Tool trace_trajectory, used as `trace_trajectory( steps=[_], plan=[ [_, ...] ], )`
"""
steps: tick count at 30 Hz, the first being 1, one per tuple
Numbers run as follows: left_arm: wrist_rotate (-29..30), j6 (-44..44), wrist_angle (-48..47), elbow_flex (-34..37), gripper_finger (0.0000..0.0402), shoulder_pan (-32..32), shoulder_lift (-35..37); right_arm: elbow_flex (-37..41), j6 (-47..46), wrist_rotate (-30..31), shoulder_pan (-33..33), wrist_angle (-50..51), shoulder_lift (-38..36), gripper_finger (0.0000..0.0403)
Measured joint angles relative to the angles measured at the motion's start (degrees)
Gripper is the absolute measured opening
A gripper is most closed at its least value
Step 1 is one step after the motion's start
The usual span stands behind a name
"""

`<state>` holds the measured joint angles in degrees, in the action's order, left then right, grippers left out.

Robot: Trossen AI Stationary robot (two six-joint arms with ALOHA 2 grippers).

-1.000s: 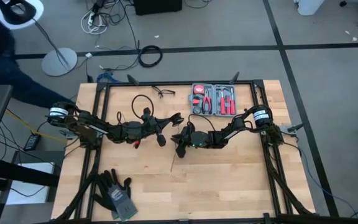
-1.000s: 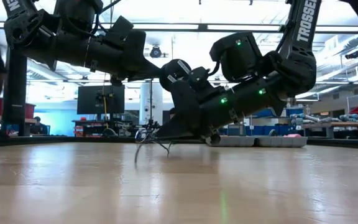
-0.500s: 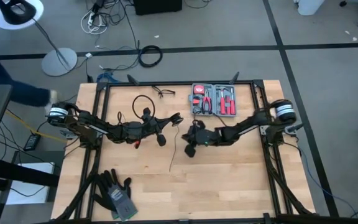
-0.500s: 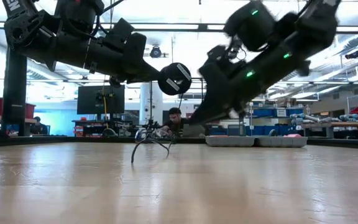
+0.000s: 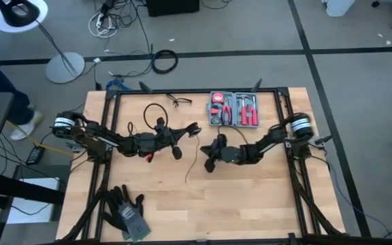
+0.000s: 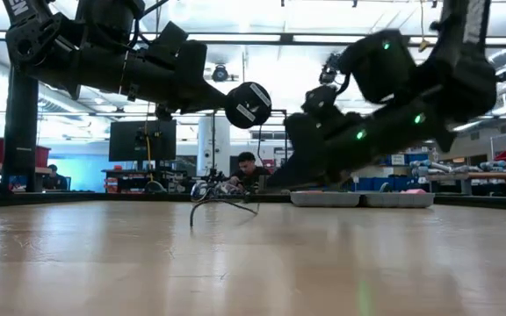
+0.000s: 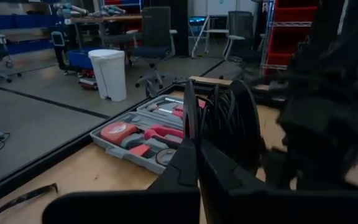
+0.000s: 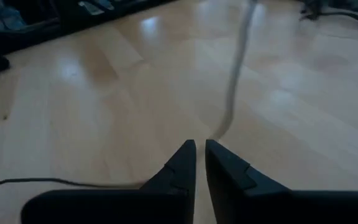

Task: Coil cords
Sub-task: Coil the black wire onto the spool

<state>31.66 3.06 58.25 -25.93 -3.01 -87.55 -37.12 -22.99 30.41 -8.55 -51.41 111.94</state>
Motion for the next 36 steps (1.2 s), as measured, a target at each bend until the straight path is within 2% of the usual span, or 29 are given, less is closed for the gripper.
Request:
trace_trajectory(
  steps=[4, 8, 15, 19, 24, 32, 36],
  plan=[
    [-0.04, -1.20, 0.73, 0.02, 0.0000, 0.00, 0.00, -2.98, 1.56, -0.12, 0.19, -4.68, 6.19, 0.0057],
    [-0.59, -1.30, 0.21, -0.03, 0.0000, 0.00, 0.00, -4.19, 2.17, 0.23, 0.30, -4.45, 7.85, 0.0077],
    [-0.52, -1.33, -1.08, 0.02, 0.0000, 0.00, 0.00, -3.68, 7.90, 0.87, -0.47, -3.89, 5.28, 0.0091],
    [-0.40, -1.35, -1.40, 0.00, 0.0000, 0.00, 0.00, -2.11, 11.20, 4.50, -1.38, -2.87, 2.37, 0.0088],
    [-0.41, -1.43, -1.44, 0.00, 0.0000, 0.00, 0.00, -0.30, 10.36, 8.97, -1.56, -1.43, 0.69, 0.0087],
    [-0.42, -1.56, 0.37, 0.01, 0.0000, 0.00, 0.00, -0.27, 7.57, 3.43, 0.65, -1.49, 0.86, 0.0085],
    [-0.41, -2.69, 1.26, 0.00, 0.0000, 0.00, 0.00, -0.39, 5.91, 2.89, 1.67, -0.97, 1.27, 0.0086]
  ],
)
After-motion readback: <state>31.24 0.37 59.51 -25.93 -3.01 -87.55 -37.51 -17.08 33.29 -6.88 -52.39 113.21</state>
